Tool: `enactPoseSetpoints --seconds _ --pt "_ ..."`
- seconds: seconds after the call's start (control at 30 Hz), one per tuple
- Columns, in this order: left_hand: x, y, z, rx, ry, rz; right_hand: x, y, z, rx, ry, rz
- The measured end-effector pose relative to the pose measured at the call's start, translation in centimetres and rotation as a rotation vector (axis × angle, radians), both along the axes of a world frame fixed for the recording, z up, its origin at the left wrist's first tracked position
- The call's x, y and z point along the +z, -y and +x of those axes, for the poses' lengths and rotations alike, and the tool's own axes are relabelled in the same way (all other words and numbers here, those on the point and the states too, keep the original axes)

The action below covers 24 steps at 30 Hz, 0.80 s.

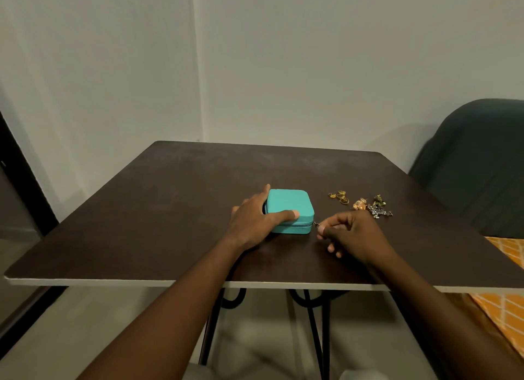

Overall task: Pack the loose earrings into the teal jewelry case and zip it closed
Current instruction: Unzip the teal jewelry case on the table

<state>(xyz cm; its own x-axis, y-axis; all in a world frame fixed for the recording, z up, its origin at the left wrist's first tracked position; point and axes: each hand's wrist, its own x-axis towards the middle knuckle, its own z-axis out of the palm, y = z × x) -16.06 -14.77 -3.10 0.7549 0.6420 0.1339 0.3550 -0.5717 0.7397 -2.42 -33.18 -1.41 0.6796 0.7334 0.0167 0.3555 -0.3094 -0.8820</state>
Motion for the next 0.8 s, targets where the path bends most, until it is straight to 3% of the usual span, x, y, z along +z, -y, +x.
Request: enactPoseSetpoints --seconds 0.17,0.8 --pt "0.0 -0.1 0.0 -0.009 0.004 -0.007 -0.6 -0.2 -2.7 -0.097 0.035 0.064" --pt "-0.1 -0.7 0.3 0.012 0.082 -0.094 -2.7 -6.0 -9.1 -0.150 0.161 0.183"
